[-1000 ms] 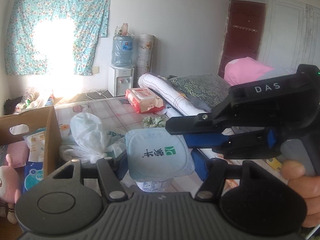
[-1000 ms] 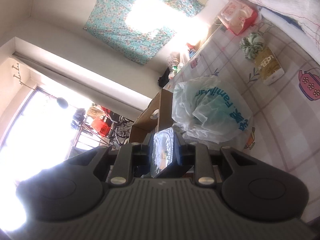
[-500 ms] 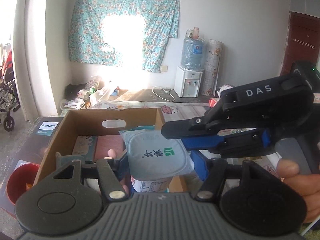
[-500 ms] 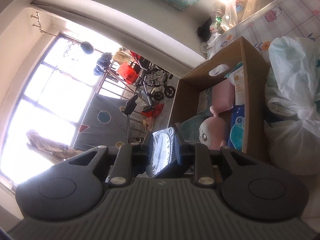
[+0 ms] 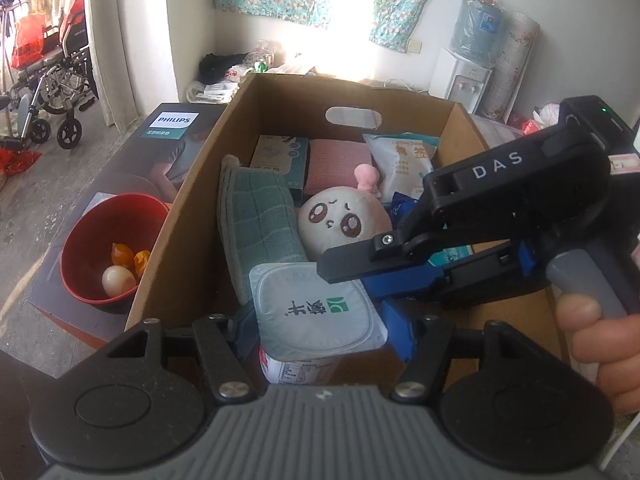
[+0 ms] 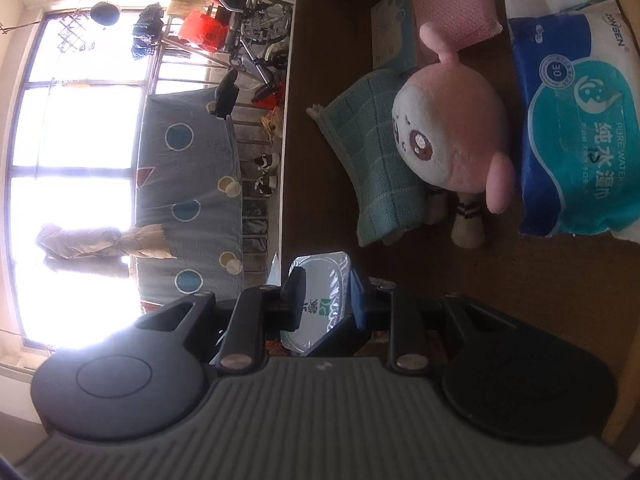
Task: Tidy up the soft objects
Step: 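Carry the white yogurt cup with the right gripper over the cardboard box, then lower the yogurt cup into the box and open the right gripper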
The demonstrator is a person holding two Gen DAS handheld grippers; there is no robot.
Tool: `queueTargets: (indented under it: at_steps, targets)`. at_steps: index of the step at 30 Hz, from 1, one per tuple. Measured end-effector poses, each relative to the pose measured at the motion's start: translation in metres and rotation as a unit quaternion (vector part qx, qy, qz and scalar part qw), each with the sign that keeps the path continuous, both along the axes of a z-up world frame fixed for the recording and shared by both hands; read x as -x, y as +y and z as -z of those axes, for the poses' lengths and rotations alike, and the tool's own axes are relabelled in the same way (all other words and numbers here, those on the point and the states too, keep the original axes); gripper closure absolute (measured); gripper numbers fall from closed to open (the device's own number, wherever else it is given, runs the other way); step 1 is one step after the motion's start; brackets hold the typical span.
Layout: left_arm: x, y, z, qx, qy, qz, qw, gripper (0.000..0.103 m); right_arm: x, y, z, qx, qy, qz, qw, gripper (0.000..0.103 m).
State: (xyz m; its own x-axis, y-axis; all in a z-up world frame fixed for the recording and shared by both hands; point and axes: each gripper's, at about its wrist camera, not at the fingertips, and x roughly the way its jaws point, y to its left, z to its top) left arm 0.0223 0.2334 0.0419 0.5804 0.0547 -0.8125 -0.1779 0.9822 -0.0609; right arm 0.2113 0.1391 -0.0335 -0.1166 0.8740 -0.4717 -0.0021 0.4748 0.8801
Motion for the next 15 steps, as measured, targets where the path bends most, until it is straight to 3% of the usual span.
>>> queueTargets:
  at_steps: [7, 15]
  targets:
    - [-0.007, 0.013, 0.016, -0.009, 0.030, -0.014, 0.9994, 0.037, -0.002, 0.030, 0.027, 0.006, 0.027, -0.009, 1.000, 0.079]
    - [-0.009, 0.017, 0.029, 0.000, 0.045, -0.017, 0.9988, 0.037, -0.002, 0.034, 0.047, 0.012, 0.047, -0.003, 0.999, 0.079]
